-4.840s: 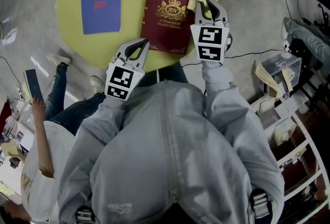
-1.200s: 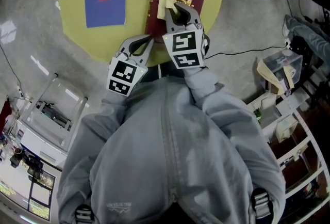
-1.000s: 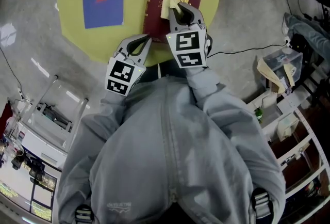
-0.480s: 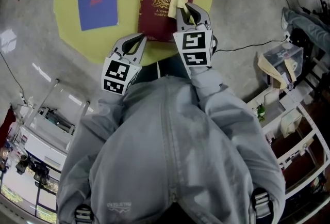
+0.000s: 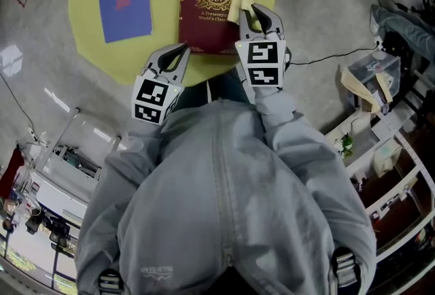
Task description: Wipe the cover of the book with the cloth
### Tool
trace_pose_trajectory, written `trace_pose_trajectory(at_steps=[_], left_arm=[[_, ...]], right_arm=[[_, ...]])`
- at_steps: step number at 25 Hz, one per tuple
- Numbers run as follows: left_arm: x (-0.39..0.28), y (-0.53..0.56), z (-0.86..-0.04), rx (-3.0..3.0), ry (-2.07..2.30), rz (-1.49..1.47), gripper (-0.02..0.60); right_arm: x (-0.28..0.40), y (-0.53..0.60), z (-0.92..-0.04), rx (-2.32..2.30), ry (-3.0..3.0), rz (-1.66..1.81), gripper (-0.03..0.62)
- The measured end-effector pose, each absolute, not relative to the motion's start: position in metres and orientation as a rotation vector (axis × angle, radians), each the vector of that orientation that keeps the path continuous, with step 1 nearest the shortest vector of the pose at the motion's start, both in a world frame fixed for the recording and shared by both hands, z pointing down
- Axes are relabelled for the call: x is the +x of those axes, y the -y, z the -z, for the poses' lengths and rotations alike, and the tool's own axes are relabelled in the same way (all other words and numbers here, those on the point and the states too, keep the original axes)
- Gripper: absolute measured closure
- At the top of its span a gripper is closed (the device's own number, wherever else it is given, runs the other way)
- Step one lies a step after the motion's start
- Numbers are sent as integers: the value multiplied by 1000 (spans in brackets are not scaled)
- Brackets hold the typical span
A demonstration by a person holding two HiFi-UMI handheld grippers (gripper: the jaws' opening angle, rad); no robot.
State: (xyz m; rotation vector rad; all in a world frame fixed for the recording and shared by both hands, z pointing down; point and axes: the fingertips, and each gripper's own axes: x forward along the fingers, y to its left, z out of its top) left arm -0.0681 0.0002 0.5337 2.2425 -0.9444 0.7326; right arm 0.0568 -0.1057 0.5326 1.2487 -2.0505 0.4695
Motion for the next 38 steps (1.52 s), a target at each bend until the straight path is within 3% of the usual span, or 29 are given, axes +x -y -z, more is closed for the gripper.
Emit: trace_pose_trajectory(at_steps=[21,38], left_arm=[[-68,-5,-523,2259,915,-683,563],[-74,-13,-534,2249,922,-707,563]], right_arm=[[113,91,-522,1408,1923,-497,537],[-7,66,-452,1166,2309,-485,539]])
